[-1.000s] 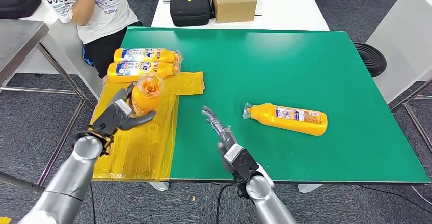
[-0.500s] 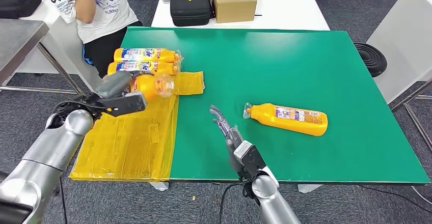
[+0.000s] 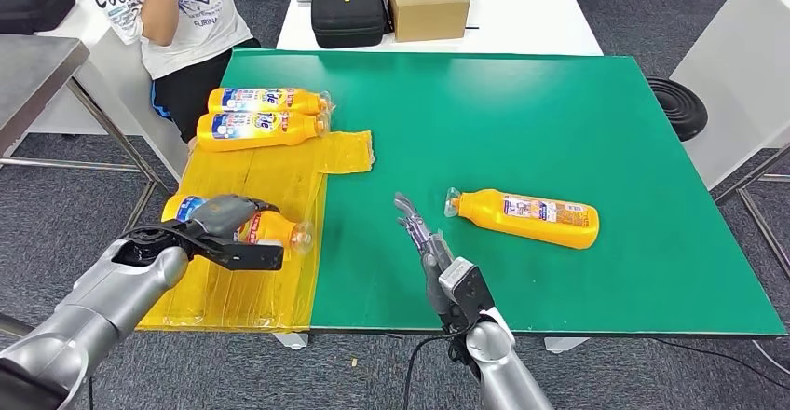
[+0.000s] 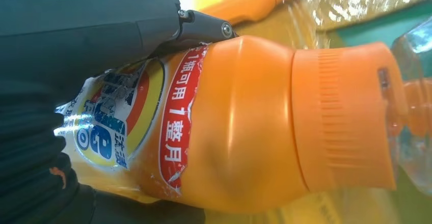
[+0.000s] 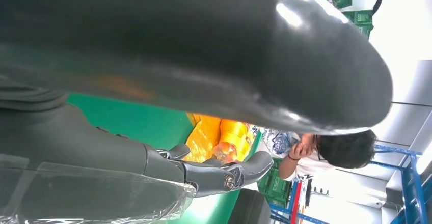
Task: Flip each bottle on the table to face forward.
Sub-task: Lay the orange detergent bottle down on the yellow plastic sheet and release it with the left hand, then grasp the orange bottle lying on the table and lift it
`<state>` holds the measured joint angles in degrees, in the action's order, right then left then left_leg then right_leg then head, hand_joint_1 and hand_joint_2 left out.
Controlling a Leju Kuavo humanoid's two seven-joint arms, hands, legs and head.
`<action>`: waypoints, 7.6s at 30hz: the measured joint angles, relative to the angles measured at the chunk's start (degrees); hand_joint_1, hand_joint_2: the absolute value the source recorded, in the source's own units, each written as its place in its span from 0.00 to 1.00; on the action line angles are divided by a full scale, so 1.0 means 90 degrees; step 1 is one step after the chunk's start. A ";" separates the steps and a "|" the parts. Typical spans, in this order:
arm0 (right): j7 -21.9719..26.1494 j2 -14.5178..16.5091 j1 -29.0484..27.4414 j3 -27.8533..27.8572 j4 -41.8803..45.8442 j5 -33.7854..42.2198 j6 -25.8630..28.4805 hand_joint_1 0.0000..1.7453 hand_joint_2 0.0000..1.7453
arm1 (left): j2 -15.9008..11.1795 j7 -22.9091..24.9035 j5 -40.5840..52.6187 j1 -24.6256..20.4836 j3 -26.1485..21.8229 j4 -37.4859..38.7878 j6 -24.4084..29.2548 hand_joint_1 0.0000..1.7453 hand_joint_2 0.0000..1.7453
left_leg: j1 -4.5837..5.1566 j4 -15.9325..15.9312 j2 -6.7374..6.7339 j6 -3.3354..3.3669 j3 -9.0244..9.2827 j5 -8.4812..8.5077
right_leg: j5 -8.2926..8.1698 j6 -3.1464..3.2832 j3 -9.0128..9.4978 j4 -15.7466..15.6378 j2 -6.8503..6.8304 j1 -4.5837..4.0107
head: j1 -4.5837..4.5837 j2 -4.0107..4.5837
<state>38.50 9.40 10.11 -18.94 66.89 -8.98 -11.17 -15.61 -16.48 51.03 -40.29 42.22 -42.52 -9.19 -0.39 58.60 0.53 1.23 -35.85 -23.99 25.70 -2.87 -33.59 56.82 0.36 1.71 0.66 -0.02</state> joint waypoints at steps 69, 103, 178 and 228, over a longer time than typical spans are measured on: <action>0.0024 -0.0018 0.0298 -0.0002 -0.0826 0.0785 0.0074 0.00 0.00 | -0.0148 -0.0925 -0.0208 -0.0543 0.0802 0.0535 -0.1017 0.00 1.00 | -0.0008 -0.0002 0.0003 -0.0012 0.0030 0.0012 | -0.0012 0.0018 0.0033 0.0000 -0.0002 -0.0013 | 0.0000 0.0000; -0.0224 -0.0119 0.0074 0.0279 -0.0658 0.0423 0.0283 0.00 0.25 | -0.1182 -0.2360 -0.1853 0.0650 -0.0041 -0.2210 -0.0588 0.00 1.00 | -0.0018 -0.0001 -0.0002 -0.0017 0.0010 0.0013 | -0.0012 0.0019 0.0004 -0.0001 0.0000 -0.0020 | 0.0000 0.0000; -0.3188 -0.2906 0.3890 0.0673 -0.4408 -0.2536 -0.1348 0.00 1.00 | 0.1324 -0.0583 -0.3808 0.2960 -0.3494 -0.2004 0.0686 0.00 1.00 | 0.0007 0.0003 0.0009 -0.0005 -0.0019 0.0019 | -0.0023 0.0005 -0.0012 -0.0003 -0.0007 0.0000 | 0.0005 0.0000; -0.3366 -0.3021 0.4042 -0.0608 -0.4910 -0.2903 -0.0363 1.00 1.00 | 0.1355 -0.1179 -0.4133 0.2428 -0.3486 -0.0701 0.0541 0.00 1.00 | 0.0008 0.0005 0.0009 0.0001 -0.0015 0.0025 | -0.0028 0.0000 -0.0006 -0.0003 -0.0006 0.0000 | 0.0002 0.0000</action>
<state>8.20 -17.79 46.48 -24.41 22.70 -35.10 -14.43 -3.42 -27.09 13.84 -18.44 10.85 -48.82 -4.32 -0.32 58.65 0.61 1.24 -35.98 -23.77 25.45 -2.86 -33.64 56.79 0.30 1.71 0.67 -0.02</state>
